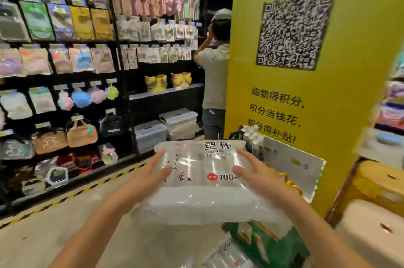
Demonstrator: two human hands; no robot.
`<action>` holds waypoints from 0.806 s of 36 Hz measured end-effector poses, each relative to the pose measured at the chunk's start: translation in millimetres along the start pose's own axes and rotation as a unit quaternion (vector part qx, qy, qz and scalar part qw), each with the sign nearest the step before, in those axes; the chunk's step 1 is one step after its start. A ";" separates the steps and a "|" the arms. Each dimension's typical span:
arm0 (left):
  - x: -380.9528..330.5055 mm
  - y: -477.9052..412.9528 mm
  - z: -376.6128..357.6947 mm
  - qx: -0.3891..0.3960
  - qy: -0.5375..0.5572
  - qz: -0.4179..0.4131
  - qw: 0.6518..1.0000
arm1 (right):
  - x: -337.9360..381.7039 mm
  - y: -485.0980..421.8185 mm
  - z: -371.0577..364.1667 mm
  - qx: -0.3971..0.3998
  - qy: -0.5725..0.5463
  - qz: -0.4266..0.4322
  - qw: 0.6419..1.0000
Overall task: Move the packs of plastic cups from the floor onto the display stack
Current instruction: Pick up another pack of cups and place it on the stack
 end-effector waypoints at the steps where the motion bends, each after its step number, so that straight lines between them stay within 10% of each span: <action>1: -9.2 -6.5 -6.1 0.016 0.000 -0.016 1.000 | -4.3 6.2 10.3 -0.018 0.006 -0.010 1.000; 13: -145.5 8.5 -132.6 0.225 -0.083 -0.214 0.947 | -36.1 170.0 120.6 -0.262 0.019 -0.156 0.952; 29: -243.0 284.7 -364.3 0.513 -0.074 -0.395 0.758 | -22.8 568.1 182.3 -0.512 0.098 -0.366 0.771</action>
Point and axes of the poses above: each hand's wrist, its own y-axis away from the middle knuckle, its own z-axis out of the back of the hand, x = y × z, the point moved 8 cm from there along -y, towards the middle knuckle, and after that the axes turned 6 degrees about z, right-handed, at the moved point
